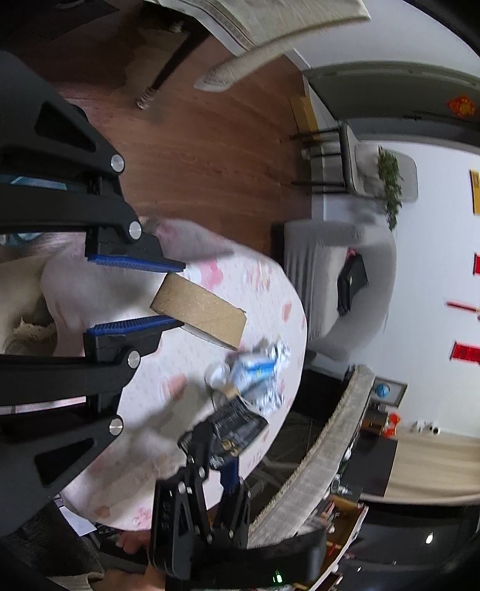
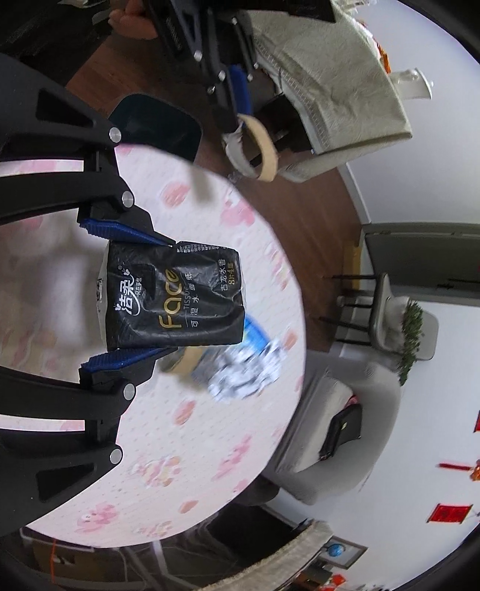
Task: Collect trash
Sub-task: 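Carry the tape roll and tissue pack over the teal bin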
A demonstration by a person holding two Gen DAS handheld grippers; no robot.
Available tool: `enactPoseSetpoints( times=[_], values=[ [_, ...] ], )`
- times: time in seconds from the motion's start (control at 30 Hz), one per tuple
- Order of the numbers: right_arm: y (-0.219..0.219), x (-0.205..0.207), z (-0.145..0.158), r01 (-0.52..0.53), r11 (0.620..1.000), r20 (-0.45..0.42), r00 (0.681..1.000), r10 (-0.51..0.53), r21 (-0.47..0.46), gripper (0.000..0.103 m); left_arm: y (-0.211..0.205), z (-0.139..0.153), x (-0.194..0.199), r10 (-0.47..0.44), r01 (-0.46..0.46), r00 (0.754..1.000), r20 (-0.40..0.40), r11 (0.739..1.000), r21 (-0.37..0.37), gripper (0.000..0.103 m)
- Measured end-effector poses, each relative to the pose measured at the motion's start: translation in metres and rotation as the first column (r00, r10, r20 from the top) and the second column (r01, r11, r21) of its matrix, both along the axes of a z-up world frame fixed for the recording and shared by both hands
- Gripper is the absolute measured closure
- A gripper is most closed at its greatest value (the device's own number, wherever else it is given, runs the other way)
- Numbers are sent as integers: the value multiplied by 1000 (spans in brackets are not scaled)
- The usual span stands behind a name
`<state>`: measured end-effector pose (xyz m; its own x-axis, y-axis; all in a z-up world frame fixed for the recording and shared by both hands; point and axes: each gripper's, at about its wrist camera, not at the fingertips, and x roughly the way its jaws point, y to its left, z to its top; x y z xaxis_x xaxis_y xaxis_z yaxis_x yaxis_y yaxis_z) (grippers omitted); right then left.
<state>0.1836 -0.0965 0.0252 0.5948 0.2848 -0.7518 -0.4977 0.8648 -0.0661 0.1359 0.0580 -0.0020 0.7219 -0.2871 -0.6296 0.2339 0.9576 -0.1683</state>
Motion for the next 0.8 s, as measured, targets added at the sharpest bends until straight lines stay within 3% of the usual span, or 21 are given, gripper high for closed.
enactPoseSetpoints(
  times=[0.37, 0.8],
  values=[
    [60, -11, 22, -100, 993, 29, 995, 99, 65, 53, 55, -8, -18, 133, -132, 990, -50, 991, 33, 78],
    [136, -17, 22, -208, 971, -4, 978, 210, 121, 53, 110, -59, -35, 226, -220, 958, -176, 974, 56, 78]
  ],
)
